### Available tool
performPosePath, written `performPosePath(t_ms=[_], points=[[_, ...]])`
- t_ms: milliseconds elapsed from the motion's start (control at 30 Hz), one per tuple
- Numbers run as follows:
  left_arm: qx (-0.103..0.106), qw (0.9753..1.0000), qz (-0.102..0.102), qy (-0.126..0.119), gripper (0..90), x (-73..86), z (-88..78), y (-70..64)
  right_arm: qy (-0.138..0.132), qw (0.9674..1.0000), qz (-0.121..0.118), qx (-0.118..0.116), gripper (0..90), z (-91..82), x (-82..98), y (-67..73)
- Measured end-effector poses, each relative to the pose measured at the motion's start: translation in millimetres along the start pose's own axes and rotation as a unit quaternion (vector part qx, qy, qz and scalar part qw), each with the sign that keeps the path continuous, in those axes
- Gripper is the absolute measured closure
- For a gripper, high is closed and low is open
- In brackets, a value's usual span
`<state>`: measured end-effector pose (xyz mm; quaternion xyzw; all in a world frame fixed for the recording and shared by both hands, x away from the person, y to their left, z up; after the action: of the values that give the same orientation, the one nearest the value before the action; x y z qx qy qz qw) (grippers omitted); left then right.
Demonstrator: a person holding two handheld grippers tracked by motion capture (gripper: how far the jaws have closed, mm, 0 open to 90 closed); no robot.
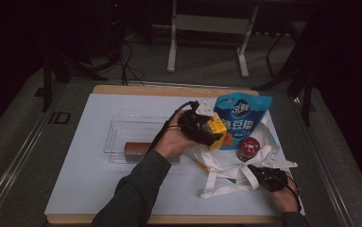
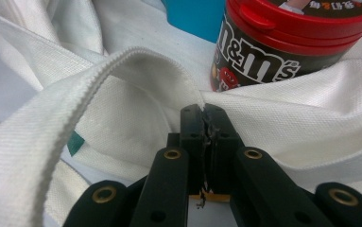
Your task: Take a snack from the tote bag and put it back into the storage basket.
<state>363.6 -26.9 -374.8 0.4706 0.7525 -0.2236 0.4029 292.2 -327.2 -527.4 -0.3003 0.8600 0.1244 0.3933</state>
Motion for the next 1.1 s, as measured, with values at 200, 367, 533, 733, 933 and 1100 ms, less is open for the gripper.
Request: performPosePath(t_ms=[200,367,533,733,933,1100], points=[[-0.013,0.9999,-0.002,-0.003,28.5,2.0,-9.9,4.6,0.0,1.0,0.0,0.0,87.3,0.0,0.0,0.1],[-0.021,0.9997,-0.01,-0.006,28.5,5.7,-17.2,10.0,0.0,1.0,0.0,0.001,87.3,0.0,0.0,0.1],[-0.031,0.9994,-0.014,-0.01,28.5,8.2,-24.2,14.9,0.0,1.0,0.0,0.001,87.2,0.0,0.0,0.1],[-0.048,0.9987,-0.017,-0.004,28.5,13.2,-31.0,20.8,0.0,1.0,0.0,0.001,87.3,0.0,0.1,0.1],[-0.057,0.998,-0.026,-0.005,28.4,18.0,-36.1,26.7,0.0,1.0,0.0,0.001,87.2,0.0,0.1,0.1],[-0.066,0.9973,-0.031,-0.002,28.4,21.7,-40.5,31.3,0.0,1.0,0.0,0.001,87.3,0.0,0.1,0.1]])
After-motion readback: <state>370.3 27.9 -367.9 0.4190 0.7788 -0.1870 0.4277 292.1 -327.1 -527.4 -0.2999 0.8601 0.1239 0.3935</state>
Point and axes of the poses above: each handheld gripper's, and its own axes: z roughly forward along the jaws, x roughly out of its underside, y roughly to its left, the point moved 1 cm from there along z, roughly forward along the jaws, and after that the axes turned 1 degree about -x, right-handed, at the moved point
